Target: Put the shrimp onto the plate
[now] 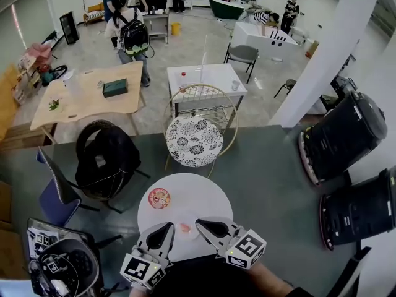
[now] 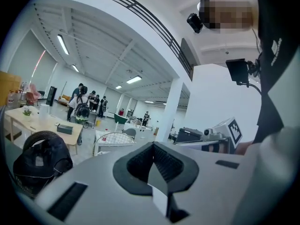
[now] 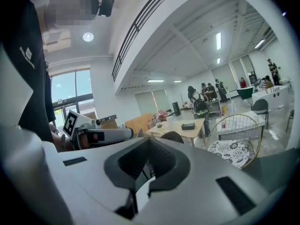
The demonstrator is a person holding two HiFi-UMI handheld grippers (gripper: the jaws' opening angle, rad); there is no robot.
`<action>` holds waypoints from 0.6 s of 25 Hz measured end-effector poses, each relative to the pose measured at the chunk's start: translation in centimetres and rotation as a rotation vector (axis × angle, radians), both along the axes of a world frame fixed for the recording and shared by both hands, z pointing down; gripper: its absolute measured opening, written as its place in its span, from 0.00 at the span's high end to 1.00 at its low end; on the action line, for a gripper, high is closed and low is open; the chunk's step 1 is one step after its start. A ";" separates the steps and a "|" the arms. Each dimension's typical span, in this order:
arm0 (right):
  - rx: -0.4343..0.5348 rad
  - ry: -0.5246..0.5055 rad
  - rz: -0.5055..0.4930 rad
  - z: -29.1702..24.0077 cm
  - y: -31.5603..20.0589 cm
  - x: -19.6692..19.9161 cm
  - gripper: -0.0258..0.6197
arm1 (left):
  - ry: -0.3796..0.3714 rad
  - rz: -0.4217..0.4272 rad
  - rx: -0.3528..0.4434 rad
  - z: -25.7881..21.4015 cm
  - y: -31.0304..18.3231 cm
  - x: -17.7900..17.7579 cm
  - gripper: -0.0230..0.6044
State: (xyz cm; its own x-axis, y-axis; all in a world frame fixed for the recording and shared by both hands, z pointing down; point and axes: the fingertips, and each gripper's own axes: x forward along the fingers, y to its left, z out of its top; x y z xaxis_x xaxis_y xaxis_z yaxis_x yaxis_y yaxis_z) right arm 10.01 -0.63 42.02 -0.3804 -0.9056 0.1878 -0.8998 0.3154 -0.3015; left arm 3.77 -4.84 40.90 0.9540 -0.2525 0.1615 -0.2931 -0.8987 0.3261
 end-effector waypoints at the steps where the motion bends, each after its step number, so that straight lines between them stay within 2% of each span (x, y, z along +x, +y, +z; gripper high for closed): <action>1: 0.020 0.002 0.006 -0.4 0.3 0.0 0.94 | 0.004 0.011 0.005 -0.2 0.1 0.2 0.95; 5: 0.084 -0.009 0.040 -1.8 1.6 0.6 0.93 | 0.017 0.046 0.022 -0.8 0.6 0.7 0.95; 15: 0.162 -0.021 0.088 -3.4 3.3 1.4 0.94 | 0.023 0.110 0.040 -1.3 1.8 1.5 0.95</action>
State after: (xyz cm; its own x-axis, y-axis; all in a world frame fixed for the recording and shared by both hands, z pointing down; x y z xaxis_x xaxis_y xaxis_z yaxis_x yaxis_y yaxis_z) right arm 11.43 2.65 38.58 -0.3005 -0.9533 0.0297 -0.9202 0.2816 -0.2720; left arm 5.29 -3.04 39.60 0.9797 -0.1516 0.1309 -0.1845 -0.9376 0.2948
